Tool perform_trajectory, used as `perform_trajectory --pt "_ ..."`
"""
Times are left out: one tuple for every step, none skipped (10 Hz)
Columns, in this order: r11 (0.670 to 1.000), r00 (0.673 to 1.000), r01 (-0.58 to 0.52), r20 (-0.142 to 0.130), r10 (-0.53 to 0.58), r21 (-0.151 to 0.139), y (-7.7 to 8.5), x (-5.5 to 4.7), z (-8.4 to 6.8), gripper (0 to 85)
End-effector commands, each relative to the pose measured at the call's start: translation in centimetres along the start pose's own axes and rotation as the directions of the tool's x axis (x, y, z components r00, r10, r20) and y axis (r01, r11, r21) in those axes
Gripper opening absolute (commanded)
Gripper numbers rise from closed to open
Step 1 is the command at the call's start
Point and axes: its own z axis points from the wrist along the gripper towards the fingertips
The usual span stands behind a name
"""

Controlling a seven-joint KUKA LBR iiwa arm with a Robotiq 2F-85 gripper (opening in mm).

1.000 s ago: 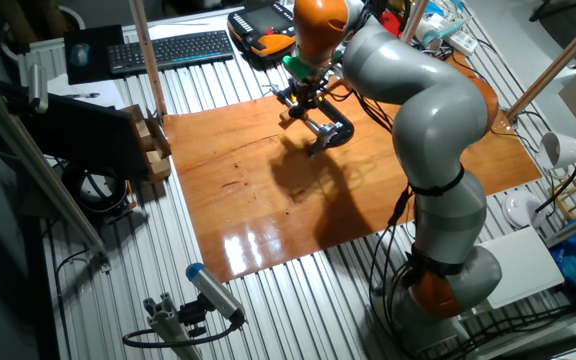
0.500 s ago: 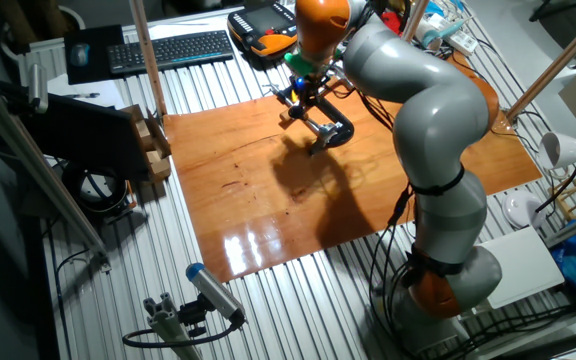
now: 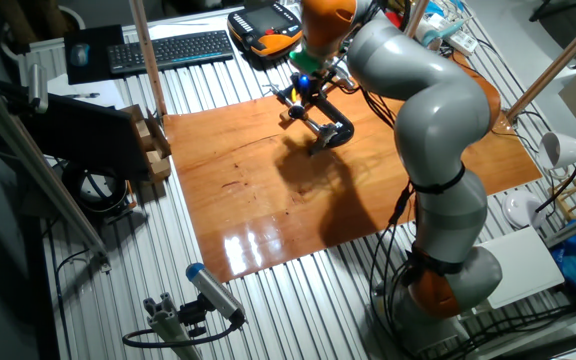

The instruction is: Pull up the lever

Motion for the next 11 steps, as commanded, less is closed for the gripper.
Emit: perform_trajectory --pt "0.998 0.998 0.058 -0.007 -0.057 0.014 0.0 0.0 0.0 0.0" --pt "0.996 0.996 0.087 -0.012 -0.086 0.033 -0.2 0.0 -0.1 0.0" --pt "0.996 0.997 0.077 -0.013 -0.077 0.032 -0.4 0.0 -0.1 0.0" --pt "0.997 0.997 0.073 -0.020 -0.072 0.029 -0.8 0.2 0.0 0.0" --pt "0.998 0.998 0.066 -0.024 -0.065 0.023 -0.9 0.3 -0.1 0.0" --pt "0.999 0.999 0.051 -0.017 -0.052 -0.004 -1.1 0.3 -0.1 0.0" --pt "0.999 0.999 0.042 -0.010 -0.042 -0.026 -1.2 0.4 -0.1 0.0" --pt "0.999 0.999 0.040 0.002 -0.040 -0.037 -1.3 0.6 0.0 0.0" --pt "0.999 0.999 0.036 0.003 -0.036 -0.038 -1.4 0.7 0.1 0.0" --pt "0.999 0.999 0.033 0.004 -0.033 -0.041 -1.6 1.0 0.3 0.0" --pt "0.999 1.000 0.024 0.006 -0.023 -0.045 -1.7 1.3 0.5 0.0"
